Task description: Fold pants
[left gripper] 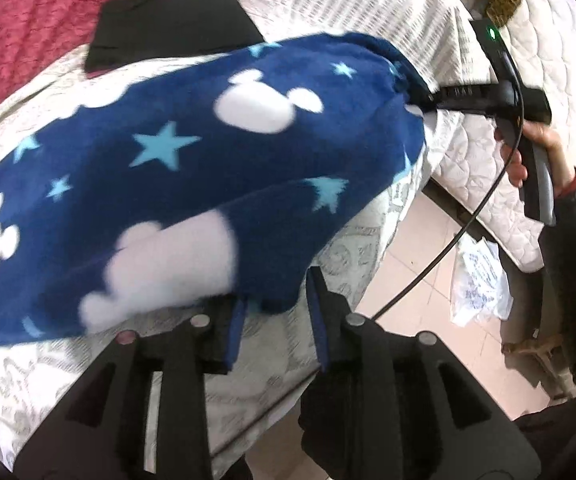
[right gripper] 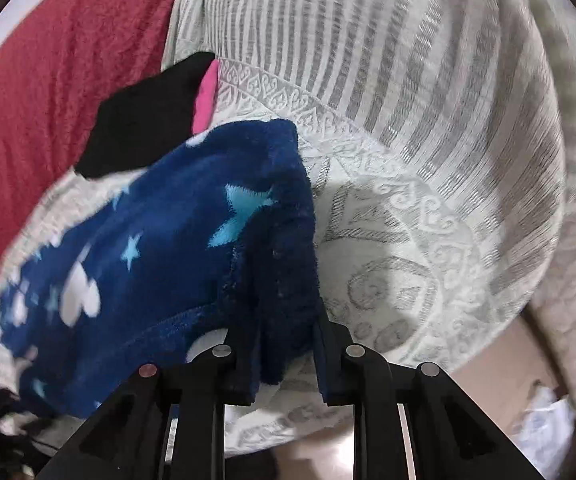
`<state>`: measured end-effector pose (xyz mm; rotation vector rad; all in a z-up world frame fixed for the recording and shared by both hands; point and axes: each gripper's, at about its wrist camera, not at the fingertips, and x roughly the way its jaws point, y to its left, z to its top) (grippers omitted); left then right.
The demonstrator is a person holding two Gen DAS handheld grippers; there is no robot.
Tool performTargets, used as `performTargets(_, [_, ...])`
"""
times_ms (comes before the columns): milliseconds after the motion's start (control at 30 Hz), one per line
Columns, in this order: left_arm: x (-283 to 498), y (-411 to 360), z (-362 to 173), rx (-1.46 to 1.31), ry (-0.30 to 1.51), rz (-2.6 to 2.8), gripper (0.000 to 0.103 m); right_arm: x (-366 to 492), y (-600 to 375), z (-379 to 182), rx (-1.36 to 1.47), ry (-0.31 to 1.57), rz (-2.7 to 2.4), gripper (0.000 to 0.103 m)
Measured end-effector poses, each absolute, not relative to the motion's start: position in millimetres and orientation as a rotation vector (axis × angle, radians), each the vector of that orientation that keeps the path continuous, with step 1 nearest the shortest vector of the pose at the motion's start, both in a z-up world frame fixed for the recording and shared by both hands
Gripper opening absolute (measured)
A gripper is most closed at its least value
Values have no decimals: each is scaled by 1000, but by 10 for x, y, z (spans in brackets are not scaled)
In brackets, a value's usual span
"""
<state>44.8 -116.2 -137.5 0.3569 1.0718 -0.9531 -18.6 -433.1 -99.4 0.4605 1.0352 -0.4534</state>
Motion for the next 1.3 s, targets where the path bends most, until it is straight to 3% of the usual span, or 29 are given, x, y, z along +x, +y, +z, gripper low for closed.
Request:
performTargets(67, [495,-1008,-1320,323,1071,-924,35,-136,-4260,-973,358,1095,-491,39])
performTargets(100, [521,-890,-1283,300,1069,-901,37,-158,-4265,-960,348,1100,-523,56])
performTargets(133, [553,-780,-1251,278,1063,-878,41,-199,-4277,-912,350,1100,-564,62])
performTargets(267, [710,-130,-1159,136,1045,-755,55,-294,-4106,-531,314,1045,-659,63])
performTargets(500, [1115,1161,-1067,-99,1017,-424,55,172,-3002,28,205,899,-383,66])
performTargets(700, [1199,1984,-864,-244,928,-287,55,741,-1793,-24,191,894,-63,66])
performTargets(833, [1178,2152,-775,-188,873,-253,62,1004,-1279,-143,169,921,16,66])
performTargets(1300, [1643,2368,-1225,-117,924,-206,63,1665,-105,-541,164,978,171,66])
